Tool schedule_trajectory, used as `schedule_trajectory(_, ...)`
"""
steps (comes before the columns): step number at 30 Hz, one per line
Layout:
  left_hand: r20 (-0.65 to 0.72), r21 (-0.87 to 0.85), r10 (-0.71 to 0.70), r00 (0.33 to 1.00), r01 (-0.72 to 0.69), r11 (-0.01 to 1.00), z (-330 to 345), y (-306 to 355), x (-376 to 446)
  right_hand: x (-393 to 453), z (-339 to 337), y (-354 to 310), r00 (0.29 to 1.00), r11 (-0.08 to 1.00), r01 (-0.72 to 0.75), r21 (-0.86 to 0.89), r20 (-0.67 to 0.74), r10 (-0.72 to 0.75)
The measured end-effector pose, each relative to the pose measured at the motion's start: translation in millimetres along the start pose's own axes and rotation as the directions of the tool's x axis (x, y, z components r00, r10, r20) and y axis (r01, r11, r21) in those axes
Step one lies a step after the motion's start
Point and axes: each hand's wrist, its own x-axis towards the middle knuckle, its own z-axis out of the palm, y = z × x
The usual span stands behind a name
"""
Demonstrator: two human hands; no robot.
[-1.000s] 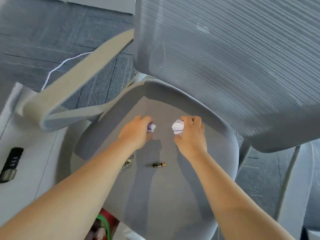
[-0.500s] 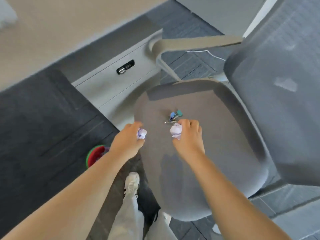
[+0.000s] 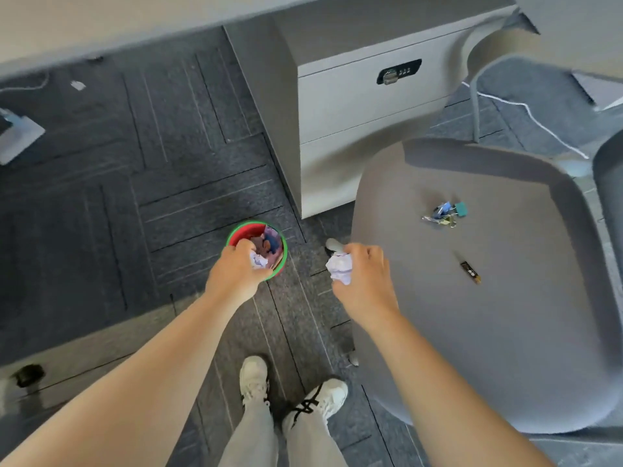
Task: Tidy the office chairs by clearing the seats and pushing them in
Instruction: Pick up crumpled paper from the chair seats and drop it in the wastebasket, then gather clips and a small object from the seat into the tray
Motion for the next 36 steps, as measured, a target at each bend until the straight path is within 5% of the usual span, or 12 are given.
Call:
schedule_trajectory(6,0.056,-0.186,-0.145,0.988,0.153,0.971,-10,-25,36,25,39,-19,0.996,0.999,0.049,-0.019,0.070,-0.048)
schedule_trajectory(18,0.099,0.038,-0.040,0.994,0.036,0.999,-41,-70,35,61,87,-75,0.965,0.986,0.113,-0.125,0.249,-0.079)
schedule_trajectory(27,0.204,0.159,0.238,0.950,-0.272,0.949,-49,9,19,25,1,-29,0.987,0.981,-0.158,-0.114,-0.017,0.157)
schedule_trajectory(36,0.336,0.242,0.462,0.821,-0.549,0.800,3,134,12,1,-69,77,0.829,0.848,-0.530,0.023,-0.198,0.523)
